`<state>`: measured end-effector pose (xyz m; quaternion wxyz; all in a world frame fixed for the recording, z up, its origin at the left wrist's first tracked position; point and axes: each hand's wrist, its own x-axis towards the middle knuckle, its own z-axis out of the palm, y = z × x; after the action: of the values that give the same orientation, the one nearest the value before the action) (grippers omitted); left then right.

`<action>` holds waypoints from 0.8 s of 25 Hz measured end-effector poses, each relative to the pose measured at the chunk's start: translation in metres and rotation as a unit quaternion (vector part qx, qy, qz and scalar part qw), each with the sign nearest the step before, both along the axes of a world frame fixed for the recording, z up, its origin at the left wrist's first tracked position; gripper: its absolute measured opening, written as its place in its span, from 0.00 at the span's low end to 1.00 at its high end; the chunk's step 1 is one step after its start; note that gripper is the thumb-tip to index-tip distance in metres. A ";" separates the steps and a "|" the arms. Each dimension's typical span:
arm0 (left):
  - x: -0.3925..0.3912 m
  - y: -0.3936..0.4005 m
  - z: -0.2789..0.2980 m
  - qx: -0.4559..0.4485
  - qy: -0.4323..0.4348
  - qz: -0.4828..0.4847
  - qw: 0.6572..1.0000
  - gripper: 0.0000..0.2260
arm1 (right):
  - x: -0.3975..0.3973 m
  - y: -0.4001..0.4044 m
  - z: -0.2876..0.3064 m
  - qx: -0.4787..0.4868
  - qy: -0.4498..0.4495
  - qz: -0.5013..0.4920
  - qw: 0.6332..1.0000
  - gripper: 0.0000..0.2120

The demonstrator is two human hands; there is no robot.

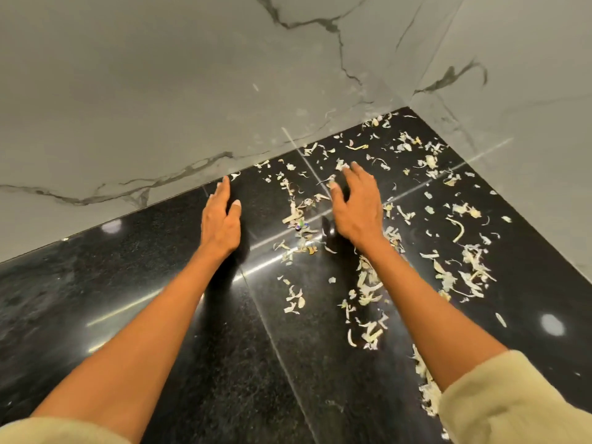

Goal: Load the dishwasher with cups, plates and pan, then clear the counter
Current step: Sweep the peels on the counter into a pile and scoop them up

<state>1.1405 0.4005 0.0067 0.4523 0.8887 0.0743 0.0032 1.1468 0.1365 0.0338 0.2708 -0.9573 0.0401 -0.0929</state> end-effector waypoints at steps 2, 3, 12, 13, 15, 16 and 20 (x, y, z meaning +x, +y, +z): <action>0.016 -0.009 0.004 0.024 0.003 -0.015 1.000 0.26 | 0.013 -0.038 -0.001 0.016 0.012 -0.056 0.998 0.29; 0.022 -0.014 0.006 0.039 -0.001 -0.022 0.999 0.25 | 0.020 -0.058 -0.003 0.000 0.028 -0.079 0.996 0.29; 0.047 -0.068 0.013 0.070 0.016 -0.099 0.992 0.27 | 0.070 -0.063 -0.019 -0.006 0.090 0.030 0.995 0.31; 0.048 -0.082 0.013 0.070 0.022 -0.134 0.988 0.27 | 0.069 -0.053 -0.018 -0.003 0.087 0.064 0.994 0.30; 0.043 -0.109 0.012 0.046 0.023 -0.204 0.978 0.27 | 0.058 -0.039 -0.020 0.020 0.092 0.133 0.987 0.28; 0.042 -0.117 0.011 -0.001 0.013 -0.224 0.975 0.28 | 0.050 -0.037 -0.019 0.057 0.094 0.159 0.981 0.27; 0.039 -0.119 0.010 -0.231 -0.050 -0.096 0.967 0.21 | 0.027 -0.074 -0.007 0.180 0.041 0.131 0.974 0.20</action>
<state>1.1797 0.2813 0.0168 0.6470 0.7615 -0.0354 -0.0129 1.1738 0.0624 0.0272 0.4464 -0.8929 -0.0584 -0.0090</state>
